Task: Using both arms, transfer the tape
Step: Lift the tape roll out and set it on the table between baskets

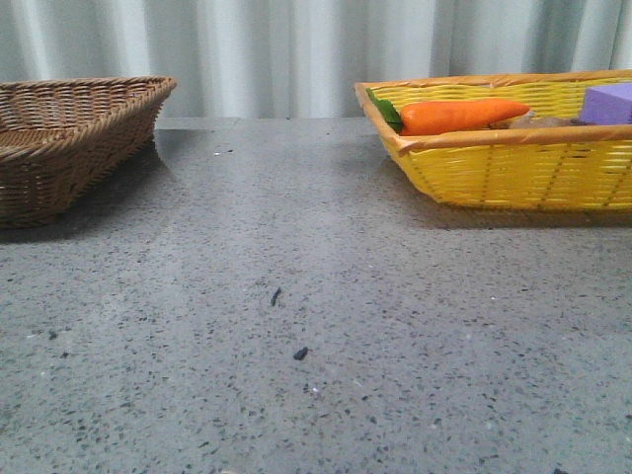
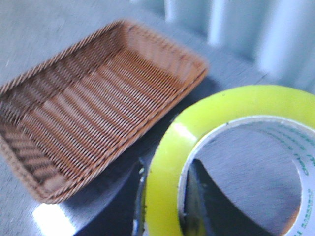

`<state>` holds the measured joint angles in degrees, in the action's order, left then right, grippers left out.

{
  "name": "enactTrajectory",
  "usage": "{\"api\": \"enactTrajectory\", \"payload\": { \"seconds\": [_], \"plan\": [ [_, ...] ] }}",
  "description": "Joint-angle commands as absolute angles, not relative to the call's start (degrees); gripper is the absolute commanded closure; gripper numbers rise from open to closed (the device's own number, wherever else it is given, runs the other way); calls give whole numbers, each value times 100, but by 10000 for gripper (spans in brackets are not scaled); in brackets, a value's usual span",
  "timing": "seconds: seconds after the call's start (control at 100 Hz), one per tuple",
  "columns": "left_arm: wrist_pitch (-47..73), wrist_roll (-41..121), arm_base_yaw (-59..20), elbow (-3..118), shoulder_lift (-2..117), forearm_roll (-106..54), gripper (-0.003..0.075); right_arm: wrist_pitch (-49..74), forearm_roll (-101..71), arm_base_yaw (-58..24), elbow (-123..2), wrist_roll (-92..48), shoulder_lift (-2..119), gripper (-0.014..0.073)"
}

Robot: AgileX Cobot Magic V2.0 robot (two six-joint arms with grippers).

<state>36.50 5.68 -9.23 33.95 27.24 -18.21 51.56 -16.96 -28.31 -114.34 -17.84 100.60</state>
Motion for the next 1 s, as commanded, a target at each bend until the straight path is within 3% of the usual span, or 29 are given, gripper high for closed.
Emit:
{"api": "enactTrajectory", "payload": {
  "seconds": [0.0, 0.28, 0.35, 0.47, 0.53, 0.63, 0.8, 0.99],
  "plan": [
    [3247, 577, -979, 3560, 2792, -1903, 282, 4883, -1728, -3041, -11603, -1825, 10188, 639],
    [3424, 577, -979, 3560, 2792, -1890, 282, 5230, -820, -3150, -11603, -1016, 11277, 596],
    [3424, 577, -979, 3560, 2792, -1890, 282, 5316, -952, -3150, -11603, -1016, 11304, 494],
    [3424, 577, -989, 3560, 2792, -1949, 282, 5358, -1197, -3150, -11603, -1016, 11124, 208],
    [3448, 577, -1082, 3573, 2792, -2024, 282, 5385, -1197, -3150, -11613, -1016, 10912, 148],
    [3472, 883, -1372, 3625, 2792, -2056, 282, 5517, -1197, -3150, -11613, -1016, 10365, 249],
    [3466, 1339, -1827, 4027, 2950, -2056, 282, 6044, -1261, -3160, -11573, -1030, 9086, 665],
    [3441, 1339, -2116, 4854, 3753, -2106, 282, 5844, -1285, -3171, -10634, -1116, 7375, 635]
  ]
}}
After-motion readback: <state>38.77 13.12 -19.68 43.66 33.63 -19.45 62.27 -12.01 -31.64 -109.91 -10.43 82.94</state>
